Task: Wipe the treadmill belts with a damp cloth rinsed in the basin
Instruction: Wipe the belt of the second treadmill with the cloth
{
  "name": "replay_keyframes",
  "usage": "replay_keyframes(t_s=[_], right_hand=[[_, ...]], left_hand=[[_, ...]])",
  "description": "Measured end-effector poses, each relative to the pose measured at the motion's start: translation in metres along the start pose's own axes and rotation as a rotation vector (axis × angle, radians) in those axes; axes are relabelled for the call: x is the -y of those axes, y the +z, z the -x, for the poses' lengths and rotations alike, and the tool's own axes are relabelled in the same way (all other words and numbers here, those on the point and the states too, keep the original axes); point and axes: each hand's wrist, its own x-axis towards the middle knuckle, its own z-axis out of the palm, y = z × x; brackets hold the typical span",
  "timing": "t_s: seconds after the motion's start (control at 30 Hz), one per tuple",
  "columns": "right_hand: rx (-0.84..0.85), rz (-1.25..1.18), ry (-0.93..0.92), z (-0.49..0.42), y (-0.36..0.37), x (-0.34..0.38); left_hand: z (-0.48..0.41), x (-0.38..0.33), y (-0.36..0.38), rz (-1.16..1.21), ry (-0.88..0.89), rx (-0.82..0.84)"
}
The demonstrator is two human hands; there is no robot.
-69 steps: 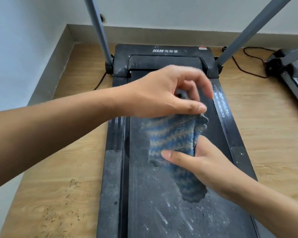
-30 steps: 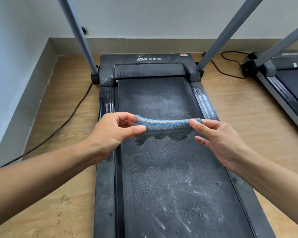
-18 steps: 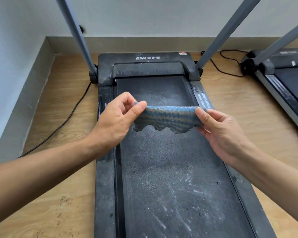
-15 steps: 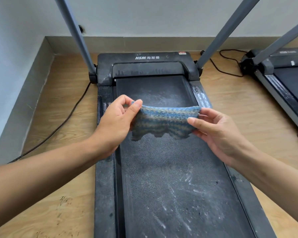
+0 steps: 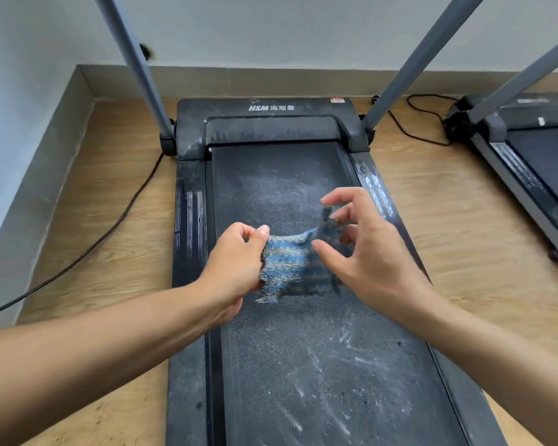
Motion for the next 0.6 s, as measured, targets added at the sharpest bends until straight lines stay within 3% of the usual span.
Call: replay_keyframes(t_s=[0.1, 0.17, 0.27, 0.33, 0.43, 0.6], right_hand=[[0.105, -0.131, -0.098, -0.001, -0.003, 0.029], [0.064, -0.249, -0.051, -0.009, -0.011, 0.028], [0.002, -0.32, 0.178, -0.023, -0.018, -0.001], [0.156, -0.343, 0.414, -0.022, -0.014, -0.021], [0.401, -0.635, 0.632, -0.008, 0.005, -0.032], [0.315, -0.779, 0.569, 0.011, 0.03, -0.036]], left_hand=[[0.004, -0.009, 0.01, 0.113, -0.013, 0.049], [0.006, -0.015, 0.011, 0.243, -0.059, 0.097], [0.007, -0.02, 0.006, 0.356, -0.149, 0.168], [0.011, -0.022, 0.006, 0.338, -0.139, 0.209], [0.014, -0.022, 0.007, 0.316, -0.08, 0.18], [0.008, -0.008, 0.008, 0.241, 0.016, 0.088]])
